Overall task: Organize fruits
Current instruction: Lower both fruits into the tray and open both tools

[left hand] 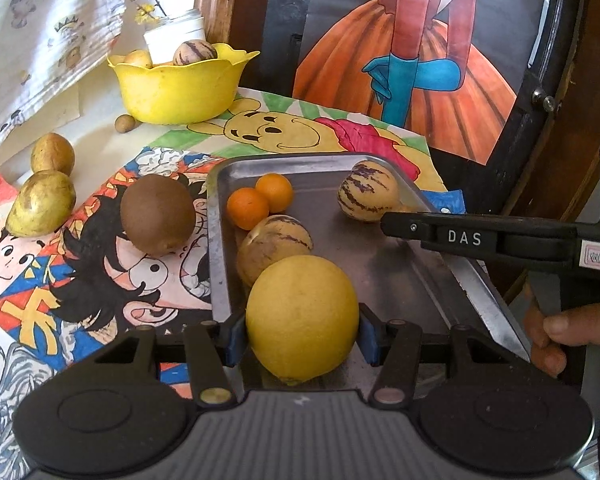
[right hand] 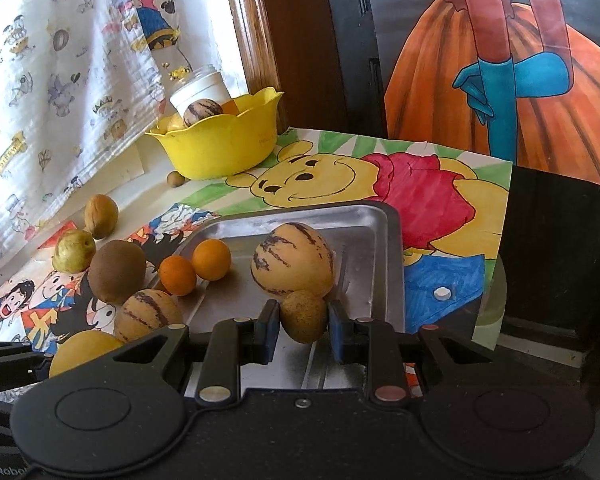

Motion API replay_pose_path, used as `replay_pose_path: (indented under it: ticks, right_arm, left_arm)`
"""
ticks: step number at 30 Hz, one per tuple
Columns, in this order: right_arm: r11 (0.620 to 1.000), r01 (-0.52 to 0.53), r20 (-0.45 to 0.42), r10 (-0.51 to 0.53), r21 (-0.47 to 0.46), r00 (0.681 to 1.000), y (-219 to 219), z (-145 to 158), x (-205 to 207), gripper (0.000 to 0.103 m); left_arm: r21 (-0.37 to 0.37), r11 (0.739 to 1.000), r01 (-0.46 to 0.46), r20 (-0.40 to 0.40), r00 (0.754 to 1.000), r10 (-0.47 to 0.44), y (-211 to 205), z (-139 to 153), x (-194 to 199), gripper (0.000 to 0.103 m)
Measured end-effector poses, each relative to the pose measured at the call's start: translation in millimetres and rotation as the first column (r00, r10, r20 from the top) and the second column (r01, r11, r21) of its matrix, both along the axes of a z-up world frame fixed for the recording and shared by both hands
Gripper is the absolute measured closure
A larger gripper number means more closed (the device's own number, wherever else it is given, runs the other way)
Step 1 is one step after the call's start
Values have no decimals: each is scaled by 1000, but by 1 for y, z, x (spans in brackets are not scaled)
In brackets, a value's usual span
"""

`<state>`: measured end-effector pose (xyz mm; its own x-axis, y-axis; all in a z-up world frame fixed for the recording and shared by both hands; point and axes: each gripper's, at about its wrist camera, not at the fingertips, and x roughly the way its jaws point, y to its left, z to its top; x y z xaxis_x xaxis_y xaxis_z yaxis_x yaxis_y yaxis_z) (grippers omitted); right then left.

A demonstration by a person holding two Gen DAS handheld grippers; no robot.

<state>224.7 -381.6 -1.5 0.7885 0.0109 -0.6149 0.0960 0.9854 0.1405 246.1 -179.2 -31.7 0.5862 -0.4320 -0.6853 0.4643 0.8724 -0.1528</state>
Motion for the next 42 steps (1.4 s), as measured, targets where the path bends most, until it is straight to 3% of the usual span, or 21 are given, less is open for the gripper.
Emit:
replay_pose_path:
  ticks: [16,26,34,42]
  right_arm:
    - [1000,9,-20,-9,10,1000,-2,-4,3,74]
    - [999,20,-11,-19,29,1000,-4,0,-5,65]
    - [999,20,19,-21,36,1000,-1,13,-20,56]
    - [1000,19,64,-21,25,998,9,34,-44,37]
  left_arm:
    - [17,1000,22,7,1000,-22,-7,-6,1,44]
    - [-7,1000,17,-10,1000,-17,-1,-6,-2,44]
    - [-54,999,-7,4,1000,8,12,6,-12,31]
    - [-93,993,-72,33,997,75,35,24,-31,20]
